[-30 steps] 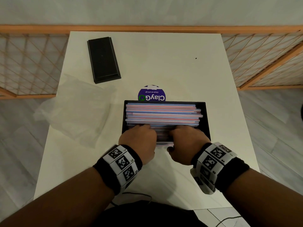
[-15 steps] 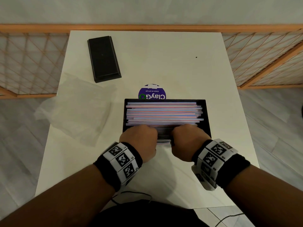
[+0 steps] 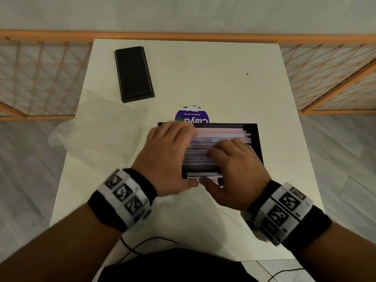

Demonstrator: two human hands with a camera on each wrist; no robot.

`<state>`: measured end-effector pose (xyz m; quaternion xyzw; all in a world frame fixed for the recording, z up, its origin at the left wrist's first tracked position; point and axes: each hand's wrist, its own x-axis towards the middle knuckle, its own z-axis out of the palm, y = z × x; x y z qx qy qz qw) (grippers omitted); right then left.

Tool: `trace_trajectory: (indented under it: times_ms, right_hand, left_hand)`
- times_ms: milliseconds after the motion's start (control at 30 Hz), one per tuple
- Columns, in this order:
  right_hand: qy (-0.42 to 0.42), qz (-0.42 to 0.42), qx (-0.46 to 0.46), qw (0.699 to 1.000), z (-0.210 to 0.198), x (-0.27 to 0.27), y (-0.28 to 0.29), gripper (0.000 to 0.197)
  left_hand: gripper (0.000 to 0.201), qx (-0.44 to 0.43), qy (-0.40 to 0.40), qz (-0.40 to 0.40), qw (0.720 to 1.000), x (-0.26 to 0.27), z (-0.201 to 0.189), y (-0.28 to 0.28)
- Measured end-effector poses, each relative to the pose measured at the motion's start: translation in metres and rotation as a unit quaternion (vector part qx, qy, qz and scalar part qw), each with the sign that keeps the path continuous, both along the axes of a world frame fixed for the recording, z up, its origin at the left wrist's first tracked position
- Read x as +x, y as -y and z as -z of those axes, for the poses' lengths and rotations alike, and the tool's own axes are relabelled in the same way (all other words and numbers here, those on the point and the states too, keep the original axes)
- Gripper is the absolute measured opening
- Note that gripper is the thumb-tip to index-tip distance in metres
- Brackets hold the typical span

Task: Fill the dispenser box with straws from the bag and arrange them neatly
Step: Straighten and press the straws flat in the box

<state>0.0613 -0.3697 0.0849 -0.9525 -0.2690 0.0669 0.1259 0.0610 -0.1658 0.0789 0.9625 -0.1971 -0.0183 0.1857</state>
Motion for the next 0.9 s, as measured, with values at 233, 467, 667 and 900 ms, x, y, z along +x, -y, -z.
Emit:
trace_trajectory:
  times_ms: [233, 467, 667, 900]
  right_hand:
    - [-0.094, -0.089, -0.067, 0.989, 0.014, 0.011, -0.007, 0.086]
    - [-0.053, -0.035, 0.029, 0.998, 0.008, 0.021, -0.012, 0.065]
    - [0.018, -0.074, 0.095, 0.993, -0.002, -0.030, -0.007, 0.012]
    - [-0.119, -0.052, -0.255, 0.958, 0.071, -0.024, -0.018, 0.049]
  left_hand:
    - [0.130, 0.086, -0.073, 0.017, 0.993, 0.020, 0.022, -0.010]
    - [0.117, 0.057, -0.044, 0.032, 0.997, 0.020, 0.028, -0.013]
    - [0.096, 0.043, -0.038, 0.014, 0.998, 0.021, 0.029, -0.013]
    - [0.084, -0.072, -0.043, 0.012, 0.996, 0.017, 0.031, -0.017]
